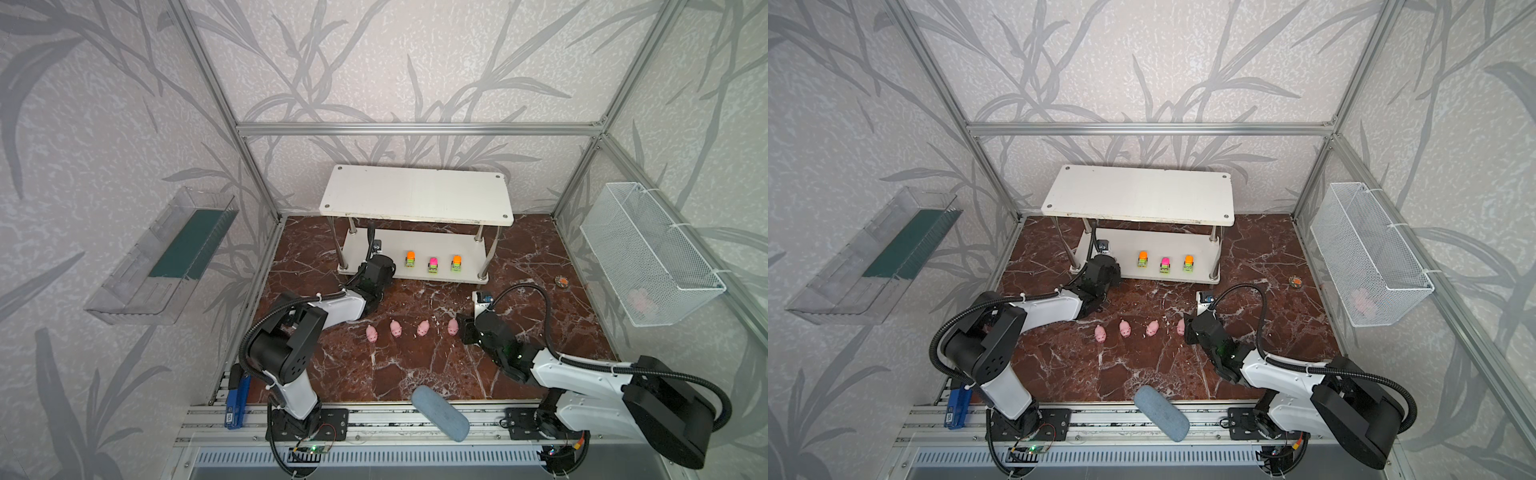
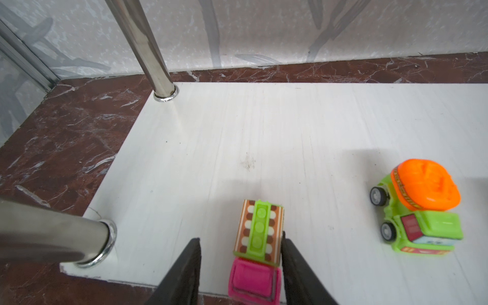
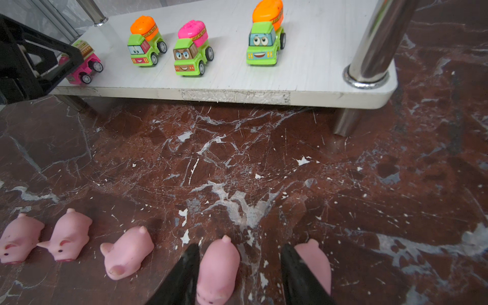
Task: Place and organize the plastic toys onto the shelf
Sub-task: 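Move the held truck over the lower shelf beside the orange-topped car, then lower the truck onto the lower shelf and open the left gripper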
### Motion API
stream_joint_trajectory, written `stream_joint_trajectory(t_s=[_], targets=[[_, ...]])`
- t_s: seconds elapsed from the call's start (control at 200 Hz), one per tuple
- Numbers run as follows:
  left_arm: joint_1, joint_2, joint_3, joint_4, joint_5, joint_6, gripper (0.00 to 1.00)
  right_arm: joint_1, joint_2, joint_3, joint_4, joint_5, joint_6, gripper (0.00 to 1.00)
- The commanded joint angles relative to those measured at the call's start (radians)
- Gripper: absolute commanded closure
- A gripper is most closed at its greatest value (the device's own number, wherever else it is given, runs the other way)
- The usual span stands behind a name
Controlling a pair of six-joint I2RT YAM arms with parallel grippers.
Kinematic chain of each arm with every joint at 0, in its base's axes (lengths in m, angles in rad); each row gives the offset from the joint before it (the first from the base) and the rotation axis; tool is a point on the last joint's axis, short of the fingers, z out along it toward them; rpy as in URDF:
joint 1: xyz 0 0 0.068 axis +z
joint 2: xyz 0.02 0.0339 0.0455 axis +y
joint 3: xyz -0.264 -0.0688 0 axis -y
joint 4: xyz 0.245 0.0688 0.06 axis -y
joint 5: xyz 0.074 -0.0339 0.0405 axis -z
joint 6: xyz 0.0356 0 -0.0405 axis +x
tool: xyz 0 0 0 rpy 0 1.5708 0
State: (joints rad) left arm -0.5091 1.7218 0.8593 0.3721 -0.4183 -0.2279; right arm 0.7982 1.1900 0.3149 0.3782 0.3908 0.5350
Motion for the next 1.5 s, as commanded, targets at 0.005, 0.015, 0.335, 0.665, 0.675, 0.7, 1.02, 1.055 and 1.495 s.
stream_joint_trajectory(t_s=[0.005, 0.015, 0.335, 0.665, 0.675, 0.7, 1.02, 1.055, 1.495], targets=[[0.006, -0.024, -0.011, 0.027, 0.002, 0.000, 0.52, -0.005, -0.007, -0.015, 0.021, 0.006, 0.013, 0.49], [0.006, -0.023, -0.009, 0.027, 0.001, 0.000, 0.52, -0.005, -0.007, -0.016, 0.021, 0.006, 0.013, 0.49], [0.014, 0.048, 0.035, 0.028, 0.000, 0.009, 0.57, -0.005, -0.012, -0.023, 0.020, 0.012, 0.008, 0.49], [0.021, 0.108, 0.087, 0.038, 0.010, 0.006, 0.59, -0.008, -0.012, -0.028, 0.022, 0.017, 0.007, 0.49], [0.021, 0.108, 0.089, 0.038, 0.009, 0.006, 0.60, -0.008, -0.011, -0.027, 0.022, 0.016, 0.006, 0.49], [0.022, 0.112, 0.092, 0.039, 0.010, 0.006, 0.60, -0.008, -0.010, -0.028, 0.023, 0.016, 0.007, 0.49], [0.032, 0.147, 0.132, 0.033, 0.013, 0.015, 0.64, -0.013, -0.002, -0.031, 0.027, 0.016, 0.010, 0.49], [0.032, 0.149, 0.135, 0.032, 0.013, 0.012, 0.65, -0.014, -0.001, -0.031, 0.030, 0.016, 0.010, 0.49], [0.050, 0.166, 0.163, 0.022, 0.031, 0.004, 0.67, -0.018, 0.023, -0.027, 0.048, 0.010, 0.011, 0.49]])
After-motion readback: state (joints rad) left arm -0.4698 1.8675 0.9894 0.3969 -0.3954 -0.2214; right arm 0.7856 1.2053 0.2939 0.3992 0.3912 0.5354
